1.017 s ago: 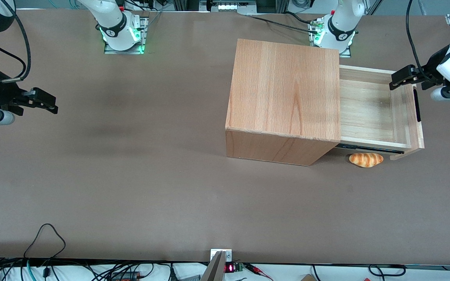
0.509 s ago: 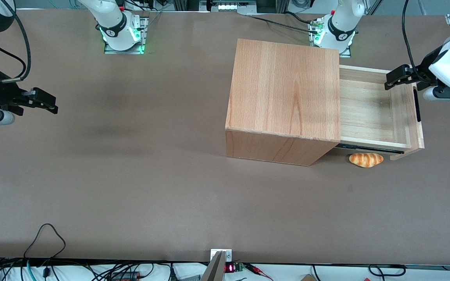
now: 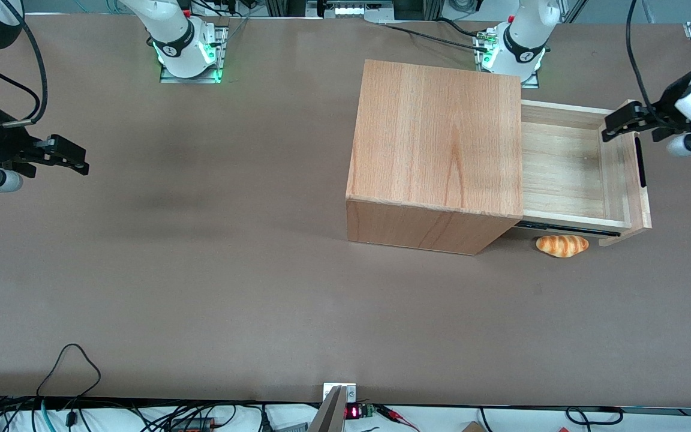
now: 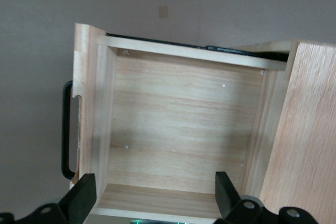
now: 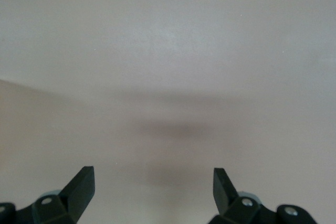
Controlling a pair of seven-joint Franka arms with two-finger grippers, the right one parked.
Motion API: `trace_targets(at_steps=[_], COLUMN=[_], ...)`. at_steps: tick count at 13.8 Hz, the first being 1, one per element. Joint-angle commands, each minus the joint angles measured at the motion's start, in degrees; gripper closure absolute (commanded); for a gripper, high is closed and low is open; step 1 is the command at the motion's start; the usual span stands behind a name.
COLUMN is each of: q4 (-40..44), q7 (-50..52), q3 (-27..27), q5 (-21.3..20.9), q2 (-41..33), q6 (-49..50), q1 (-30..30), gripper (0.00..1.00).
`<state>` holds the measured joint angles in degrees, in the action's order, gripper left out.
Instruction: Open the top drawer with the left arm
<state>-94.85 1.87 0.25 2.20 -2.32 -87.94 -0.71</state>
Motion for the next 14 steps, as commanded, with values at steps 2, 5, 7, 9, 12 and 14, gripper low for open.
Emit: trace_targets(at_steps=[2,5,7,9,12,14], q4=[8.0,7.8,7.7,6.9,7.4,8.1], q7=[0.1,1.2,1.2,1.2,0.8,0.2], q3=[-1.0,-0.9,-1.0,-1.2,-1.1,-1.2], q5=[-1.0,-0.8,-0.9,-0.9,-1.6,-1.5], q2=[4.8,3.9,3.7,4.4,4.7,5.0], q6=[1.8,2.9,2.5,2.3,2.3,2.2], q1=[-0.5,-0.1,0.1,0.1,0.0,0.2], gripper=[0.00,0.00,0.00,0.00,0.00,0.00])
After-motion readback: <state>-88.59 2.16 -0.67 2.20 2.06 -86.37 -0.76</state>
